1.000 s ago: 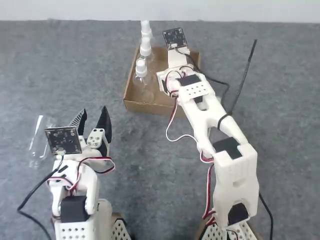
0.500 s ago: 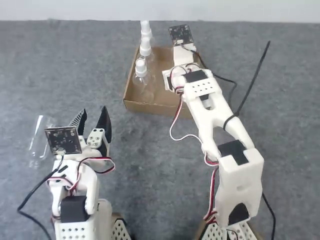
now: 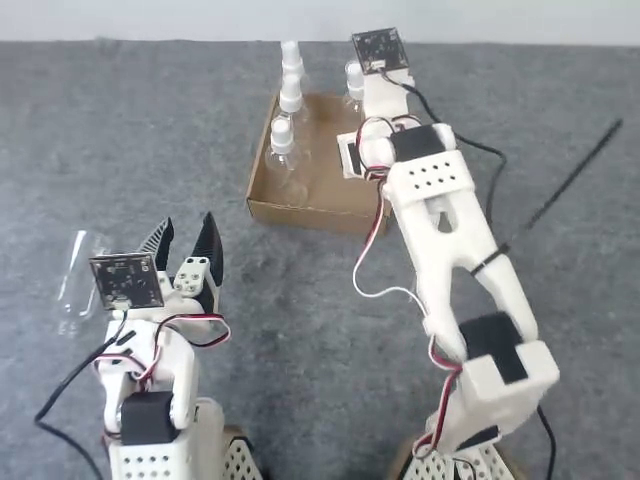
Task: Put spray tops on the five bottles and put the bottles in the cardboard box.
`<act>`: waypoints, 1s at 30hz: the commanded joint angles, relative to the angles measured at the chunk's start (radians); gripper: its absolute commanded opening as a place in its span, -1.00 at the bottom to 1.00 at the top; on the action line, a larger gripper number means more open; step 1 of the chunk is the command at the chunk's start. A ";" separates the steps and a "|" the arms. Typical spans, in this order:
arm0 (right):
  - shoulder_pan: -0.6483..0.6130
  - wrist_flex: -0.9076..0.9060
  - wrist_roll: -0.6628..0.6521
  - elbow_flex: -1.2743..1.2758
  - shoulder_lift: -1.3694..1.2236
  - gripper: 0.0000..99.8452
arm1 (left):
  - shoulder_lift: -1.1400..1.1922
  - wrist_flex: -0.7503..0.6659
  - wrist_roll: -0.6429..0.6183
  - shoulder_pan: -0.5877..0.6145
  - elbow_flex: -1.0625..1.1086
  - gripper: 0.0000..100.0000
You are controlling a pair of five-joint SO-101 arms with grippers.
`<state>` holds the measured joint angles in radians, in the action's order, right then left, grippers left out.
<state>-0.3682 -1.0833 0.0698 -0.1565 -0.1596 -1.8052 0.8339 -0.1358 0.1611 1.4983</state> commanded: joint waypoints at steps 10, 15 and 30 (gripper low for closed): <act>-0.160 -0.193 -0.009 -0.060 0.183 -0.86 | -0.014 0.155 0.066 0.058 -0.213 -0.66; -0.166 -0.176 -0.011 -0.055 0.151 -0.86 | -0.012 0.230 0.127 0.166 -0.282 -0.66; -0.168 -0.159 -0.011 -0.052 0.105 -0.86 | -0.008 0.368 0.272 0.364 -0.377 -0.67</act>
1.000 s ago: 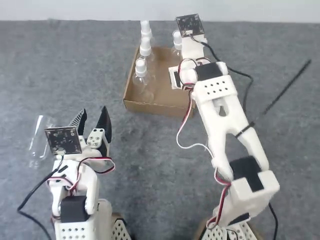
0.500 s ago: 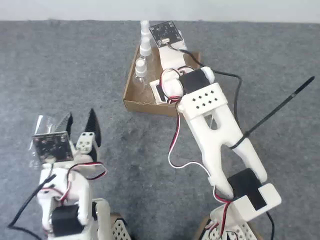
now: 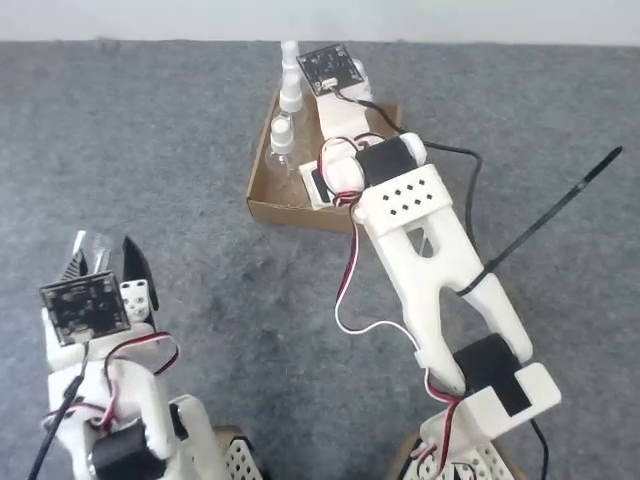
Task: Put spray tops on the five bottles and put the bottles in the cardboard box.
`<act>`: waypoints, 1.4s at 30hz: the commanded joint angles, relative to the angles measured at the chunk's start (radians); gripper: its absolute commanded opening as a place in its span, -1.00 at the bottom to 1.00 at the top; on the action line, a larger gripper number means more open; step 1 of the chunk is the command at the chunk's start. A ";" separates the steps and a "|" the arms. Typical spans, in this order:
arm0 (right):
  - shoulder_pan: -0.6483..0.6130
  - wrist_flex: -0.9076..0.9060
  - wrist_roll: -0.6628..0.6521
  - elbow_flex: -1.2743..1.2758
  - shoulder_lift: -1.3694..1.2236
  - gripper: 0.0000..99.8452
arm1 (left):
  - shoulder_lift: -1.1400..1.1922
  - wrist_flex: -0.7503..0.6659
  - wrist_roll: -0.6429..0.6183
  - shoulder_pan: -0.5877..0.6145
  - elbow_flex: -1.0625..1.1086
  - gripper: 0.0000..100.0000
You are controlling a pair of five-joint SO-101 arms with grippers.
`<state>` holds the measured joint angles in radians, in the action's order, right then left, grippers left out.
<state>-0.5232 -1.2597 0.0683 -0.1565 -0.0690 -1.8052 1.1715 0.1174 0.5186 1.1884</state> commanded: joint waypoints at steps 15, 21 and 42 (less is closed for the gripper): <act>-0.013 0.018 -0.009 -0.052 0.013 -0.86 | 0.509 0.057 0.083 0.049 -0.300 -0.62; -0.013 0.018 -0.009 -0.052 0.013 -0.86 | 0.684 0.055 0.092 0.196 -0.380 -0.40; -0.016 0.097 -0.009 0.015 0.013 -0.86 | 1.510 0.063 0.430 0.384 -0.751 -0.39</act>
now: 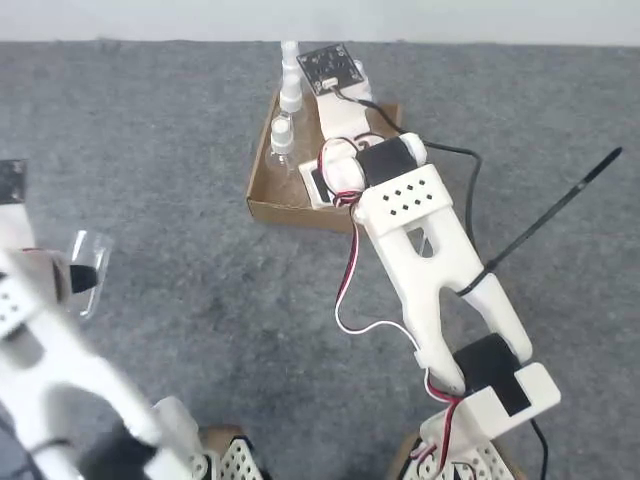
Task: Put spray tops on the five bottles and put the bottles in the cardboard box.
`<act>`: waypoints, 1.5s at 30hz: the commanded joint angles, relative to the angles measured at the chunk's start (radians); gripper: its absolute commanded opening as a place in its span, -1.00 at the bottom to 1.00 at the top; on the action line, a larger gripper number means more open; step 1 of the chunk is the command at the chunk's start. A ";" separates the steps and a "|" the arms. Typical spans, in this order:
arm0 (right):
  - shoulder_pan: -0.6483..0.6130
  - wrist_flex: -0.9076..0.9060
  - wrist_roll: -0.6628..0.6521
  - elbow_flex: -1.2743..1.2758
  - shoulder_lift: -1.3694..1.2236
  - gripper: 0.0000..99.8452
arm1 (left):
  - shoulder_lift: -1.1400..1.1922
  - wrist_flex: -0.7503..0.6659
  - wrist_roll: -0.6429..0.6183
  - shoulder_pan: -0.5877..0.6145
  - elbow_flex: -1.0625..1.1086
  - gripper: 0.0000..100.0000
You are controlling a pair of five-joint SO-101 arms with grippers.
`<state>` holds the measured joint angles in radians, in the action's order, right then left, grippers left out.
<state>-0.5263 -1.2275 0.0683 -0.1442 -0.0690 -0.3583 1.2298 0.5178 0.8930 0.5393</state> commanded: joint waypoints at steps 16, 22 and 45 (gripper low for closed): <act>-0.047 0.108 -0.074 0.058 0.022 -0.86 | 0.525 -0.002 0.133 0.008 -0.358 -0.39; -0.047 0.108 -0.074 0.058 0.022 -0.86 | 0.710 0.000 0.135 0.002 -0.487 -0.40; -0.045 0.108 -0.077 0.054 0.025 -0.86 | 0.621 0.235 0.321 -0.124 -0.553 -0.65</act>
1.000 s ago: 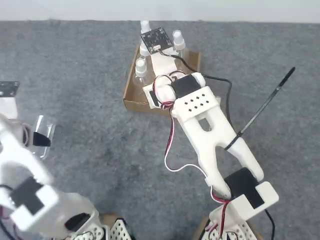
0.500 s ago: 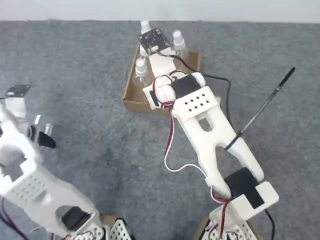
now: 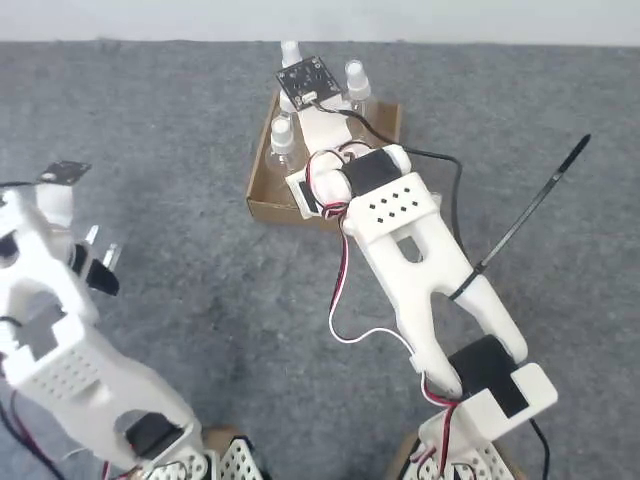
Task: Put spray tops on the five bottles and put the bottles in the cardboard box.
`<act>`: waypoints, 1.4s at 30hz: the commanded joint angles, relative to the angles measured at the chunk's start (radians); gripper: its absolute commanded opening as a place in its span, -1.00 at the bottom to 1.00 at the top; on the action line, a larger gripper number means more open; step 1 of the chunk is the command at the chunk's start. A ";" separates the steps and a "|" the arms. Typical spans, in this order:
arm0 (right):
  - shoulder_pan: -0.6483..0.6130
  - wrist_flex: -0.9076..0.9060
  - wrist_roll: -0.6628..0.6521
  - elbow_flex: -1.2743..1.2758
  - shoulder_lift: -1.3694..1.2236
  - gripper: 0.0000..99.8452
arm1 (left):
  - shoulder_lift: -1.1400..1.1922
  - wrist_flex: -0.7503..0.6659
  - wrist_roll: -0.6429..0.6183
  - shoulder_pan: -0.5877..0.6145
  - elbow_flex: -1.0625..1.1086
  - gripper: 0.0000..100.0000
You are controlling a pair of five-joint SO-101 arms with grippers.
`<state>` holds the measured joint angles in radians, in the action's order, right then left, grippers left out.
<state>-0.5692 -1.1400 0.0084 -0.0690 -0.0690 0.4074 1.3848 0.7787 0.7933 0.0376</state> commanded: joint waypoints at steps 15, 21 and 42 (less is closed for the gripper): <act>0.025 -0.107 -0.209 -0.021 0.214 -0.85 | -0.439 0.299 0.379 -0.196 -0.050 -0.65; 0.101 -0.163 -0.272 -0.021 0.343 -0.85 | -0.457 0.331 0.451 -0.304 -0.050 -0.65; 0.193 -0.188 -0.292 -0.020 0.509 -0.85 | -0.462 0.327 0.209 -0.873 0.051 -0.66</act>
<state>-0.3913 -1.3502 -0.2739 -0.0690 0.3882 0.0038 1.6993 1.0518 -0.0107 0.0790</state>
